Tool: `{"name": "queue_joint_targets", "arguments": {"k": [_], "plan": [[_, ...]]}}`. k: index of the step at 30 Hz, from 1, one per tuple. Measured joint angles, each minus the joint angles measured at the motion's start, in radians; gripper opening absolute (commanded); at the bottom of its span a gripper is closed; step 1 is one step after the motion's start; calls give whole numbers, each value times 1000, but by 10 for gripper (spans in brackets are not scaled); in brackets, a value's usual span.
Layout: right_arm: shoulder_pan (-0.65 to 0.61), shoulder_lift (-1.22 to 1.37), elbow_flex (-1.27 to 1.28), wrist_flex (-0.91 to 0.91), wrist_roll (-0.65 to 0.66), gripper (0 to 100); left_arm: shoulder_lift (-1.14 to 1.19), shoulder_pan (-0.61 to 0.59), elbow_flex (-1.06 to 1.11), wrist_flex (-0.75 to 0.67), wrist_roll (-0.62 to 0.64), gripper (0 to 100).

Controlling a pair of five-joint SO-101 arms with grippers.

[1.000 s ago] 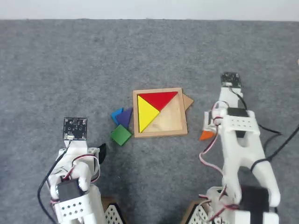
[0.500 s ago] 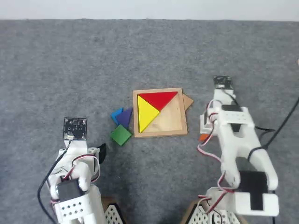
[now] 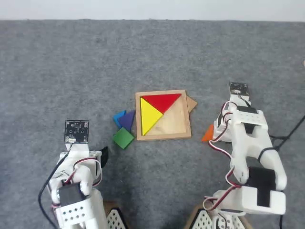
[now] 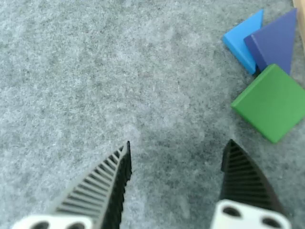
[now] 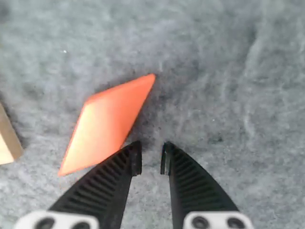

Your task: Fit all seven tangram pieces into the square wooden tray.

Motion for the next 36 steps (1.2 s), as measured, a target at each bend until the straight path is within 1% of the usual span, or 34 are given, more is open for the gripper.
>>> {"name": "queue_joint_targets", "arguments": {"k": [5, 7, 10, 11, 13, 18, 20, 23, 28, 36], "plan": [[-25, -112, 2, 5, -11, 88, 0, 0, 0, 0, 0, 298], [-64, -196, 2, 8, -28, 88, 0, 0, 0, 0, 0, 298], [-167, -292, 2, 28, -43, 88, 0, 0, 0, 0, 0, 298], [-203, -302, 2, 29, -44, 88, 0, 0, 0, 0, 0, 298], [-235, -304, 2, 29, -46, 88, 0, 0, 0, 0, 0, 298], [-242, -206, 2, 29, -46, 88, 0, 0, 0, 0, 0, 298], [-238, -137, 2, 28, -46, 88, 0, 0, 0, 0, 0, 298], [-193, -44, -3, 6, -32, 87, 0, 0, 0, 0, 0, 298], [-115, 6, -44, 2, -28, 87, 0, 0, 0, 0, 0, 298], [-51, 12, -35, 6, 2, 87, 0, 0, 0, 0, 0, 298]]}}
